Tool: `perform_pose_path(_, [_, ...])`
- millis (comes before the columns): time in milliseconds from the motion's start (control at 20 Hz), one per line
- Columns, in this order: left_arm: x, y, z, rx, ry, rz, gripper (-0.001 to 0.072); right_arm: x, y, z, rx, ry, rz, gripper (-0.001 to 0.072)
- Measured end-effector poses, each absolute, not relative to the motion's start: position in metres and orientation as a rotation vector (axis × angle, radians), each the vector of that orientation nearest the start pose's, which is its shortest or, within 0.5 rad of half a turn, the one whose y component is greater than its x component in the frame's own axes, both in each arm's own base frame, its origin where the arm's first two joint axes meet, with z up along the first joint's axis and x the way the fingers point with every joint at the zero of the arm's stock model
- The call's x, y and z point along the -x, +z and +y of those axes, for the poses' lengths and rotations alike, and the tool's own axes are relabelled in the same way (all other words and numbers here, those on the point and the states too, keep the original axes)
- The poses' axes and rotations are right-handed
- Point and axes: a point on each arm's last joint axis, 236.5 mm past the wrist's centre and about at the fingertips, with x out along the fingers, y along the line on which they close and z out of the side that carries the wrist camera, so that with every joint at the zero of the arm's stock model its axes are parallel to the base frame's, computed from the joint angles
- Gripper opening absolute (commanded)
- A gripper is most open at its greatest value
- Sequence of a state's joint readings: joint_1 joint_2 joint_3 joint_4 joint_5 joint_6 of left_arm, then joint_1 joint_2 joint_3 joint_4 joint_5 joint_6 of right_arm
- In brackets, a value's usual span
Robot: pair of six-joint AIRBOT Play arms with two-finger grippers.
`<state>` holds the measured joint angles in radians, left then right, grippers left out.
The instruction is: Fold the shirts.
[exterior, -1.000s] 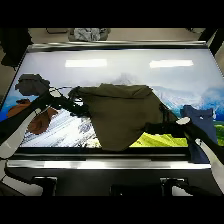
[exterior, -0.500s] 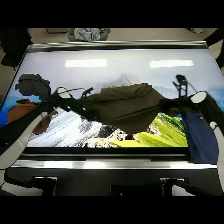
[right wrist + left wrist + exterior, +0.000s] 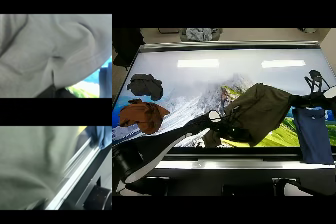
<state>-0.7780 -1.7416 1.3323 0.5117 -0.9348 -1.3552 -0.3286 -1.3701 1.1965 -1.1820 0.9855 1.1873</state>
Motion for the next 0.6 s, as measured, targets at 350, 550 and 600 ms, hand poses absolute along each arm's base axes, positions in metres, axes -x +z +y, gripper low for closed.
perform_pose_path(350, [-0.345,0.064,-0.364,0.43,-1.011,1.257,0.0605,-0.414,0.044,-0.089,-0.138,0.129,1.11,0.0575])
perform_pose_path(550, [-0.378,0.058,-0.243,0.298,-0.796,1.278,0.0605,-0.359,0.021,-0.112,-0.217,0.14,1.282,0.0577])
perform_pose_path(600, [-0.376,0.045,-0.223,0.284,-0.744,1.315,0.0605,-0.344,0.01,-0.107,-0.246,0.163,1.332,0.0635])
